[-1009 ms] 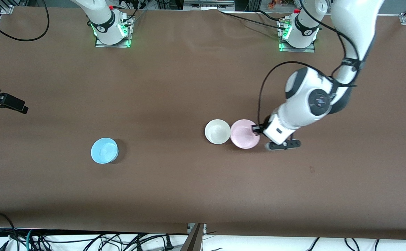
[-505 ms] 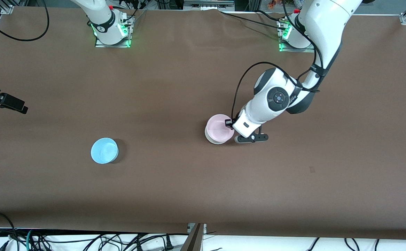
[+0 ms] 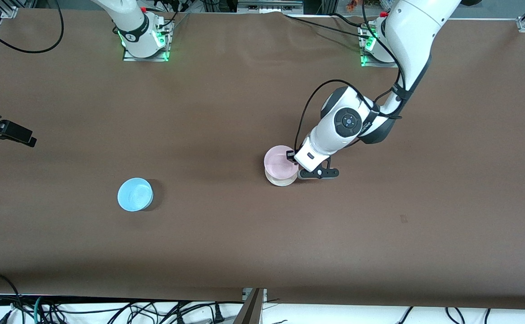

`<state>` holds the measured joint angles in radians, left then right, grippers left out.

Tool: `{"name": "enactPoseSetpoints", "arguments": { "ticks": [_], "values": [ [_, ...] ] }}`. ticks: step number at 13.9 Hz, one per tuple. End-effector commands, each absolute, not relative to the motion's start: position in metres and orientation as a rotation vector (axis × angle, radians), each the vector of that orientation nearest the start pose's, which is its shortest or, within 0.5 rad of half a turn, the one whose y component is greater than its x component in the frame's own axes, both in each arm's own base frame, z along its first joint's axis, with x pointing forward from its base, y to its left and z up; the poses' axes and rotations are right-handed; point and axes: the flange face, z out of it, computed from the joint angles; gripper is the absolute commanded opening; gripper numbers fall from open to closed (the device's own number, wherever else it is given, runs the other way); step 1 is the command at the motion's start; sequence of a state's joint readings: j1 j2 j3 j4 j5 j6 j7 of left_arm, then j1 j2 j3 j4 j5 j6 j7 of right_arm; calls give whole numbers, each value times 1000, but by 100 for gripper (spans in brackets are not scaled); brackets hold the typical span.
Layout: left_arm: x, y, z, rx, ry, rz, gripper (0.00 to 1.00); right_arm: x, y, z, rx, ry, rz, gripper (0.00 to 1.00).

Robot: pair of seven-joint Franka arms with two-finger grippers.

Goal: Stack pink and blue bowls on white bowl
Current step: 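Lower the pink bowl into the white bowl and open the left gripper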

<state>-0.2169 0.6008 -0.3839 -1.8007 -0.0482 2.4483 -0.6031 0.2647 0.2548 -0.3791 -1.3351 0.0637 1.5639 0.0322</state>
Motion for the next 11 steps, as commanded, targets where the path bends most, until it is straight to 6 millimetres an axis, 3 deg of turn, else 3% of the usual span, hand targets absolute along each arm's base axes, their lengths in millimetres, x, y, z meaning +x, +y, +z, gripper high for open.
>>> {"name": "enactPoseSetpoints", "arguments": {
  "ticks": [1, 6, 11],
  "values": [
    [555, -363, 239, -3362, -167, 75, 0, 624, -34, 596, -3151, 210, 20, 99],
    [558, -362, 231, -3357, -167, 64, 0, 625, -32, 597, -3151, 210, 15, 99],
    [567, -362, 246, -3374, -219, 37, 0, 625, -34, 597, -3152, 207, 13, 99]
  ]
}}
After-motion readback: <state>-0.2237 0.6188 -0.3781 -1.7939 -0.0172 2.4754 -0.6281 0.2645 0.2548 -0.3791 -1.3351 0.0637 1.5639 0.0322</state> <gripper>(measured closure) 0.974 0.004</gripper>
